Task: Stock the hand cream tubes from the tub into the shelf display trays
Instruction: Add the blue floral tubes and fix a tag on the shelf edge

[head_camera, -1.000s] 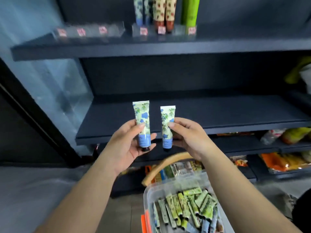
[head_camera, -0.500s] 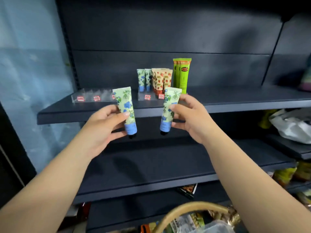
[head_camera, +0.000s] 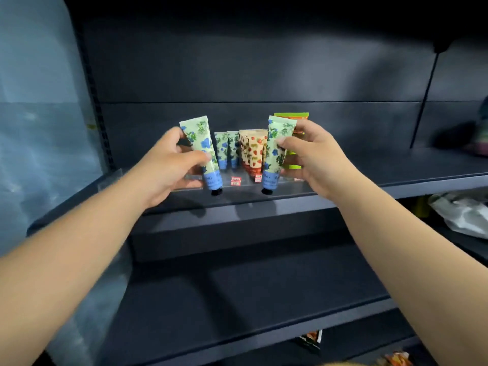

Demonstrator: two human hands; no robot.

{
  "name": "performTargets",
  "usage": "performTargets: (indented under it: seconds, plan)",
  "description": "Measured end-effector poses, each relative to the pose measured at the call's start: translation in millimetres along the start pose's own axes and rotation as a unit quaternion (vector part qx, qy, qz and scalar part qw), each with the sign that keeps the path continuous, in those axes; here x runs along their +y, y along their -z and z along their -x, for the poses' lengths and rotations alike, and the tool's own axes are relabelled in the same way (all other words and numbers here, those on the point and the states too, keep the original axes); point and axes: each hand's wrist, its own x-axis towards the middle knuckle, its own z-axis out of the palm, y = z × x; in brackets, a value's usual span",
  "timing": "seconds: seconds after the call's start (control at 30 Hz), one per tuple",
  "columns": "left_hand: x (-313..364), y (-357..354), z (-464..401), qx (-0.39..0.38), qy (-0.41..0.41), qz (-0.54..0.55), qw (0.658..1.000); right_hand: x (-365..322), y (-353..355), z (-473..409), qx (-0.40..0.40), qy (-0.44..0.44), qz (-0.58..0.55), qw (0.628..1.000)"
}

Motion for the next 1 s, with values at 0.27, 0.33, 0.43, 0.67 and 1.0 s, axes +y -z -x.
performTargets:
  seconds: [0.27,0.33,0.43,0.67,1.0]
  plan:
    - [-21.2,41.1,-118.1,-0.079,-0.037,-0.113,0.99,11.0,-47.8,-88.7,0.038,0.009,0.138,0.99]
    - [-22.6,46.7,-140.8,-0.093,-0.039,-0.125,0.987,8.9,-55.3,-105.4,0.055,0.014,0.162,0.985]
    - [-26.4,50.2,-166.3,-0.125,-0.029,-0.12,0.984,7.8,-65.6,-125.9,0.062,0.02,0.2,0.978]
    - [-38.9,40.7,-198.8,-0.157,-0.022,-0.126,0.979,7.7,-74.1,-154.1,0.048,0.008,0.348,0.936]
    - [-61.5,22.2,-216.1,-0.154,-0.025,-0.194,0.969,12.3,-73.3,-184.8,-0.062,0.064,0.619,0.78]
